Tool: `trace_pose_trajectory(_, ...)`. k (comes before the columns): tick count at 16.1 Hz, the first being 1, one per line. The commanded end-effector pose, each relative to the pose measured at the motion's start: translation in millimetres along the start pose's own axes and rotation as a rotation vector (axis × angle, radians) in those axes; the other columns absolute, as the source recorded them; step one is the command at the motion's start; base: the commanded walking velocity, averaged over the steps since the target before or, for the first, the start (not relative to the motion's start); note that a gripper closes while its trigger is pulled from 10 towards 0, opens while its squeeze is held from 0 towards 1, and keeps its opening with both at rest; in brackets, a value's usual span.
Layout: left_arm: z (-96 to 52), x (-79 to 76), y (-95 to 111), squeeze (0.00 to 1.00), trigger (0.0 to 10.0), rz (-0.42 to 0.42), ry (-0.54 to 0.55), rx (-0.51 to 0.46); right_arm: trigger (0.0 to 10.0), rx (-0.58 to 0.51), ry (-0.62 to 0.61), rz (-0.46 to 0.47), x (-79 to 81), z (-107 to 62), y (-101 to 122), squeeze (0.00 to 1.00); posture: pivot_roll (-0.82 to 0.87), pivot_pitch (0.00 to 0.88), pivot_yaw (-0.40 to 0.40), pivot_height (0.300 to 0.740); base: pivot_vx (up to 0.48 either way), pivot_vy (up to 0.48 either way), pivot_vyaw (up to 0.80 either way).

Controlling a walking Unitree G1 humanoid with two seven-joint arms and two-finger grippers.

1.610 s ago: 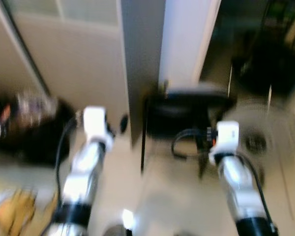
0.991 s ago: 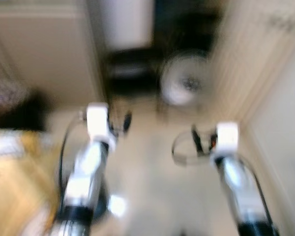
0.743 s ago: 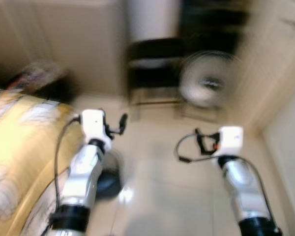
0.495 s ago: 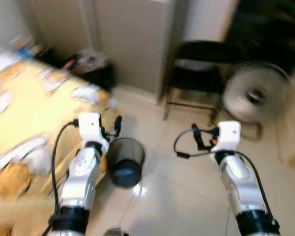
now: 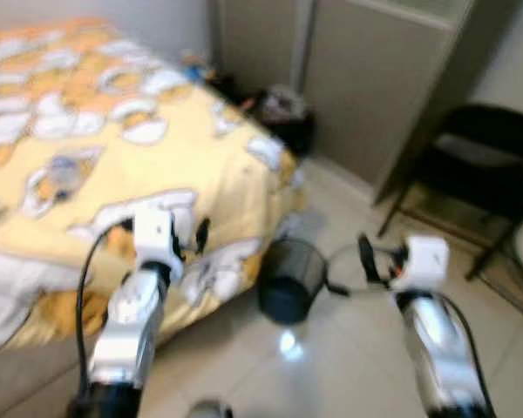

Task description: Clean up the room

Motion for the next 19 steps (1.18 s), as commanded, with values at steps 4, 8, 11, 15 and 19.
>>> trace_pose_trajectory(4,5.6,4.1,5.4,0.0,10.0,-0.043,0.049,-0.023,10.0,-0.078,0.07,0.005,24.7,19.8,27.4,0.15,-0.01,0.0,-0.009,0.736,0.0,0.0,0.65)
trace_pose_trajectory(8,2.9,6.1,14.2,0.0,10.0,-0.068,0.099,-0.083,10.0,-0.114,0.063,0.0,18.8,23.6,37.4,0.15,-0.02,0.0,-0.011,0.736,0.0,0.0,0.63)
trace_pose_trajectory(11,0.4,18.6,39.5,0.0,10.0,-0.074,0.15,-0.197,10.0,-0.225,0.05,-0.045,14.5,23.5,64.0,0.3,-0.02,0.0,-0.016,0.736,0.0,0.0,0.63)
trace_pose_trajectory(15,8.4,-4.1,47.4,0.0,10.0,-0.061,0.071,-0.214,10.0,-0.214,0.071,-0.03,22.0,28.2,64.0,0.3,-0.04,0.0,-0.009,0.736,0.0,0.0,0.63)
trace_pose_trajectory(19,13.9,-6.2,46.0,0.0,10.0,-0.041,0.066,-0.198,10.0,-0.221,0.037,-0.029,15.8,29.7,67.1,0.37,-0.05,0.0,-0.002,0.736,0.0,0.0,0.6)
Point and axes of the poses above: a point about 5 cm out from each wrist's last joint towards the gripper, its own z axis pointing out of the wrist towards the gripper, its own y axis along the axis of the wrist's last joint, x = y × z, the point moved 6 cm from there along z, pointing out of the wrist towards the gripper, and after that the axes turned 1 degree about z, right-handed, at the moved point
